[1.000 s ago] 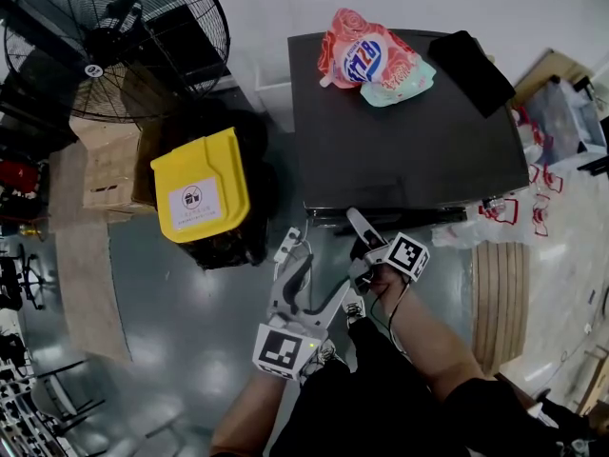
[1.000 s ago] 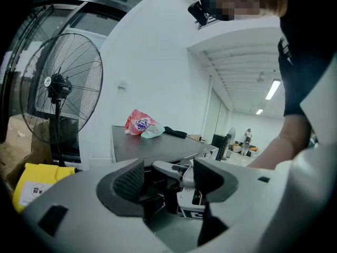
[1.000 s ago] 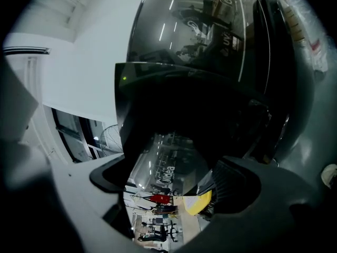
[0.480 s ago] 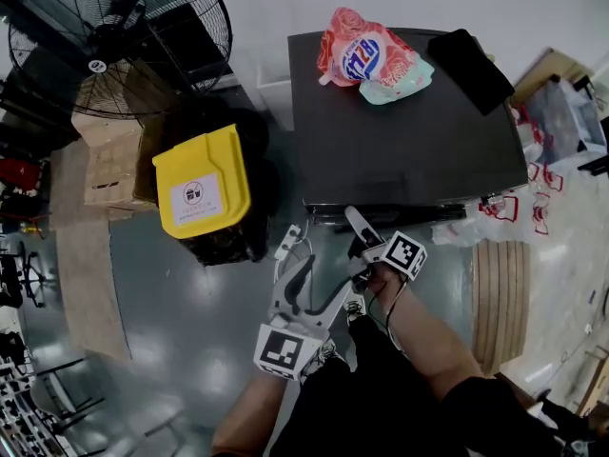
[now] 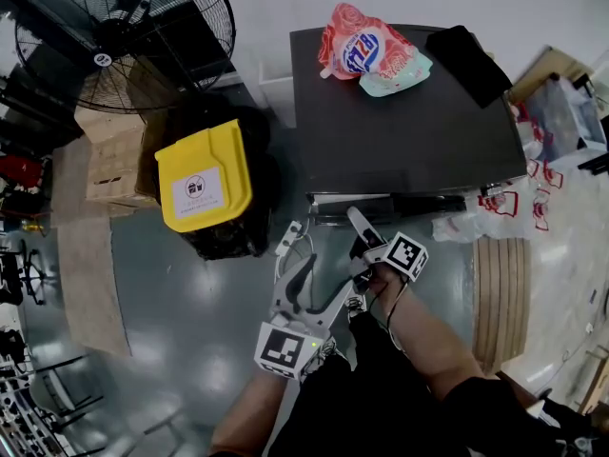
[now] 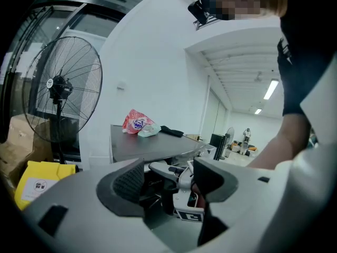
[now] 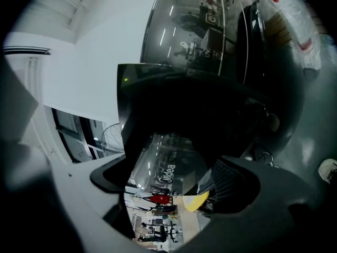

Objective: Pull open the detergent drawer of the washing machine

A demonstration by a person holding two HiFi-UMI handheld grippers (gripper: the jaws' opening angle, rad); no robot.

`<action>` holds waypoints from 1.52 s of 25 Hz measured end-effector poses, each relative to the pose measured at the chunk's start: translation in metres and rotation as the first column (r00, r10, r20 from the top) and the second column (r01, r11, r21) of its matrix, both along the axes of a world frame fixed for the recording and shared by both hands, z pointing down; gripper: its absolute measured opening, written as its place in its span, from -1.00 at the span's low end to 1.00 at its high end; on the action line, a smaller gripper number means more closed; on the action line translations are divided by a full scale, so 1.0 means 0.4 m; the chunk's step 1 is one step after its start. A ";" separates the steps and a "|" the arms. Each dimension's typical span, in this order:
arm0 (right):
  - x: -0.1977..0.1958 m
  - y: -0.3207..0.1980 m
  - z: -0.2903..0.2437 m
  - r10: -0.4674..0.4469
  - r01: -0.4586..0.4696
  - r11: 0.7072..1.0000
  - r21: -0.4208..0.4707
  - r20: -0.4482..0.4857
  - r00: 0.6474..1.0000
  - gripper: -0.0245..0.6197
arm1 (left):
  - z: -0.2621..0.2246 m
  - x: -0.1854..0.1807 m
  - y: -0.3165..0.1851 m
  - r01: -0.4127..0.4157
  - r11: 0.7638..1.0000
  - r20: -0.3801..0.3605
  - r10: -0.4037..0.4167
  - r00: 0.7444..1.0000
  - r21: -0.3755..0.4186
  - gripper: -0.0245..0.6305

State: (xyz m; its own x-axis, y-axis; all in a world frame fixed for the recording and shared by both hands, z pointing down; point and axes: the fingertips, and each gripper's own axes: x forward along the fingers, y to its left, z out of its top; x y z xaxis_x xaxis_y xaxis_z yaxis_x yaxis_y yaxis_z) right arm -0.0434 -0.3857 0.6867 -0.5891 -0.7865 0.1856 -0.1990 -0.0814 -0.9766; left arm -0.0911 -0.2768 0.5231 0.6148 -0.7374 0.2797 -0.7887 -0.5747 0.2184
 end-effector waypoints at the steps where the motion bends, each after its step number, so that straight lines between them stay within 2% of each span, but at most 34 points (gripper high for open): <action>1: 0.001 0.009 0.002 0.001 -0.001 1.000 -0.007 -0.001 1.000 0.57 | -0.001 0.001 0.006 -0.001 1.000 0.001 0.001 1.000 0.001 -0.12; 4: 0.008 0.044 0.008 0.007 -0.007 0.999 -0.036 -0.007 1.000 0.57 | -0.006 0.005 0.027 -0.010 1.000 0.008 0.010 1.000 0.005 -0.12; 17: 0.015 0.161 0.008 0.012 -0.012 1.000 0.001 0.012 1.000 0.57 | -0.009 0.020 0.144 -0.040 0.999 0.019 0.040 0.999 0.013 -0.12; 21: 0.019 0.219 0.018 0.015 -0.015 0.999 -0.031 0.001 1.000 0.57 | -0.015 0.017 0.177 -0.043 0.999 0.016 0.043 0.999 0.014 -0.12; 24: 0.020 0.240 0.012 0.022 -0.022 1.000 -0.008 0.012 1.000 0.57 | -0.021 0.015 0.205 -0.051 0.998 0.022 0.050 0.998 0.021 -0.12; 33: 0.025 0.309 0.021 0.047 -0.047 0.998 -0.043 -0.002 0.999 0.56 | -0.025 0.008 0.282 -0.062 0.998 0.028 0.062 0.998 0.024 -0.12; 38: 0.022 0.326 0.021 0.062 -0.061 0.998 -0.032 0.013 0.998 0.56 | -0.027 -0.001 0.310 -0.066 0.997 0.037 0.065 0.997 0.030 -0.12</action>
